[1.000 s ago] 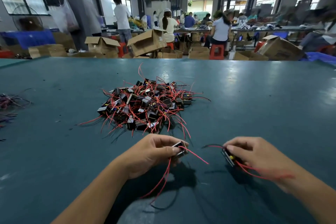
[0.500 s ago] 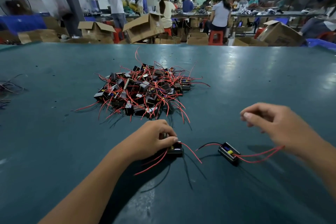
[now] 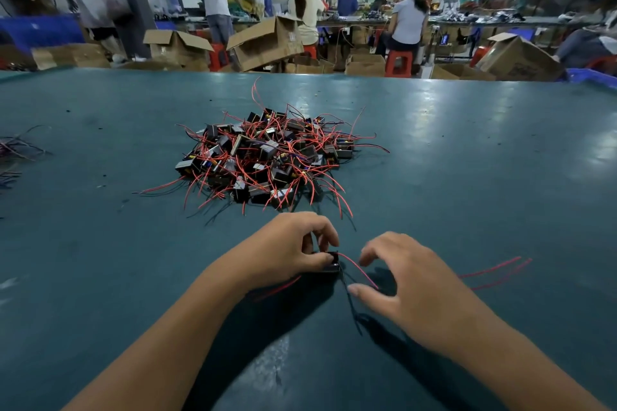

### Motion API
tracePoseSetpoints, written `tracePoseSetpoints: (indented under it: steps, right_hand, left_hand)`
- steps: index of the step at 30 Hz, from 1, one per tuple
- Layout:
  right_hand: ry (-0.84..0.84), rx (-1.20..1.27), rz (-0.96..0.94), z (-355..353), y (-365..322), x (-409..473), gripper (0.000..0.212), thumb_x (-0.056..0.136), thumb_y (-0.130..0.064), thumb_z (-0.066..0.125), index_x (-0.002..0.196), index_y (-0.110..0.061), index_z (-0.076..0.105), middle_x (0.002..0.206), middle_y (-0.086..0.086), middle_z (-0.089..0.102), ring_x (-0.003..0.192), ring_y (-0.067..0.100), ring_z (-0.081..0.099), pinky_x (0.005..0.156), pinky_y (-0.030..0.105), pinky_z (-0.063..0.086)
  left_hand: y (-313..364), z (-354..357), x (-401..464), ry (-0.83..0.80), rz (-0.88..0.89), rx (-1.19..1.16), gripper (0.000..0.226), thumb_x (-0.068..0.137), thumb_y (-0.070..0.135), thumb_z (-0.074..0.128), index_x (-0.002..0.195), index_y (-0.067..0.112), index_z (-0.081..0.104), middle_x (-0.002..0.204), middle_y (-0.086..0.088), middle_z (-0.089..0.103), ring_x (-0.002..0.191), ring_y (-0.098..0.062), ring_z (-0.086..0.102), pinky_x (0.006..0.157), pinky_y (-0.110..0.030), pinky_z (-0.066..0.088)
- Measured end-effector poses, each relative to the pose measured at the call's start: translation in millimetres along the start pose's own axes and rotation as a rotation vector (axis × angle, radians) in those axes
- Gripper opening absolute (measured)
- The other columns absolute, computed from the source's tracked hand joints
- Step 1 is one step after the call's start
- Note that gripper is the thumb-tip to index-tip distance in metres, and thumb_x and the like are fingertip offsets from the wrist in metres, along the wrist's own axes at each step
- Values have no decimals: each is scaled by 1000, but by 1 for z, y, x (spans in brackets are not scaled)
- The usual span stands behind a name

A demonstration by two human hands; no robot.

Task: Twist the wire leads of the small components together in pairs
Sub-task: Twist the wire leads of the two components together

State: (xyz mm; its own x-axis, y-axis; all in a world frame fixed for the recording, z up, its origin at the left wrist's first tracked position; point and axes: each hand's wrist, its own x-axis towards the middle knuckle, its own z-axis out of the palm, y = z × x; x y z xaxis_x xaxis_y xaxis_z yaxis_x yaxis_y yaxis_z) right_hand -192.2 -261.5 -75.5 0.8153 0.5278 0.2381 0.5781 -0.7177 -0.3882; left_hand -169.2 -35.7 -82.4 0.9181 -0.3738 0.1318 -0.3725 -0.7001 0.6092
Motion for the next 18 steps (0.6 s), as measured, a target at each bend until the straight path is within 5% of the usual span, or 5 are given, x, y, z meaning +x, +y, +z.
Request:
tracePoseSetpoints:
  steps: [5,10,18]
  right_hand:
    - [68,2,1,6,10,4,10,92,-30,63,87,-21,62,96,-10,61,98,12,54,88,27,41]
    - [206,213,54,2,9,3,9,88,-27,69,80,-23,67,84,-12,66,86,4,60,81,24,44]
    - [-16,115,-45,9,9,0,28,79,-46,75,87,-26,58,101,-15,57,101,3,48,88,7,31]
  left_hand:
    - [2,1,0,6,27,37,8,88,23,74,95,28,72,89,13,58,69,-3,51,64,-12,40]
    - [4,4,0,13,48,16,13,88,20,72,92,31,67,87,14,59,66,-6,50,61,-15,41]
    - [6,4,0,29,52,63,10,89,16,68,89,26,64,87,11,61,70,3,51,62,-11,35]
